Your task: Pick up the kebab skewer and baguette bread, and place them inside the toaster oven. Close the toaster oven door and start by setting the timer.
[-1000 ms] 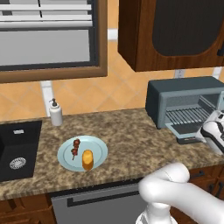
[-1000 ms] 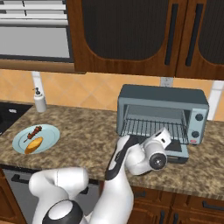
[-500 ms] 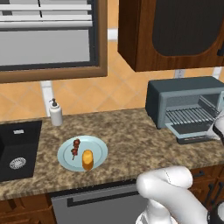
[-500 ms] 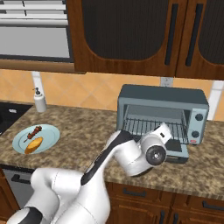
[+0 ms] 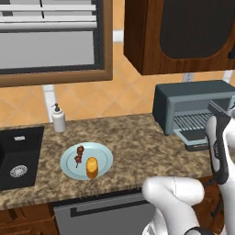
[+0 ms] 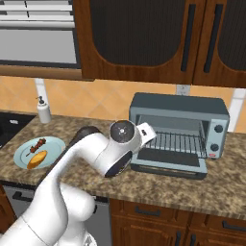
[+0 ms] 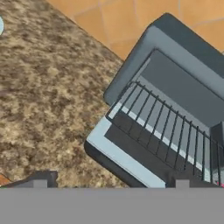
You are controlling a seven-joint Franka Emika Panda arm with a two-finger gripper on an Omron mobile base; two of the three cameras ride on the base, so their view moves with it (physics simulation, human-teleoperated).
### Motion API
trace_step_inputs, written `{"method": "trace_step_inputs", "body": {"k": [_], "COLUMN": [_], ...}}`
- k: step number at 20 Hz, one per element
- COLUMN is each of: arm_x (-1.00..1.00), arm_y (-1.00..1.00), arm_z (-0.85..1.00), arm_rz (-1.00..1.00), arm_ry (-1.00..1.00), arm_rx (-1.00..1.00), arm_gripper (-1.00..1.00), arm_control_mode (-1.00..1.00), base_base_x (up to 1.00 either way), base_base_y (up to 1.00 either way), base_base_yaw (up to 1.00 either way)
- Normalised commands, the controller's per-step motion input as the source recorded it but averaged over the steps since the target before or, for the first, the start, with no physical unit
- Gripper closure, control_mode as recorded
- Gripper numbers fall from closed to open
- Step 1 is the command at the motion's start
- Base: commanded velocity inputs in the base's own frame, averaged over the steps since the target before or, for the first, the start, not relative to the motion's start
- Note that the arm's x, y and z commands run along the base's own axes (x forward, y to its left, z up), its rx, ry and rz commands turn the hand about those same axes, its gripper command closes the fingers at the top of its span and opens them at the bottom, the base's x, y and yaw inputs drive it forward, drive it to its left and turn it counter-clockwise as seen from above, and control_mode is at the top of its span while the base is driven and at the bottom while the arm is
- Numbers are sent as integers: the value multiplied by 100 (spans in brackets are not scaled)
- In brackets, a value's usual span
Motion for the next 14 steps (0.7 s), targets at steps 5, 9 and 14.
{"method": "trace_step_inputs", "body": {"k": [5, 9, 14], "arm_x": [-52, -77, -18], "arm_y": [100, 100, 100], "arm_z": [22, 1, 17], "arm_rz": [-38, -44, -19], "arm_ry": [14, 4, -3], "arm_rx": [1, 0, 0], "arm_gripper": [-100, -100, -100], "arm_control_mode": [-100, -100, -100], "base_base_x": [0, 0, 0], "base_base_y": [0, 0, 0], "base_base_yaw": [0, 0, 0]}}
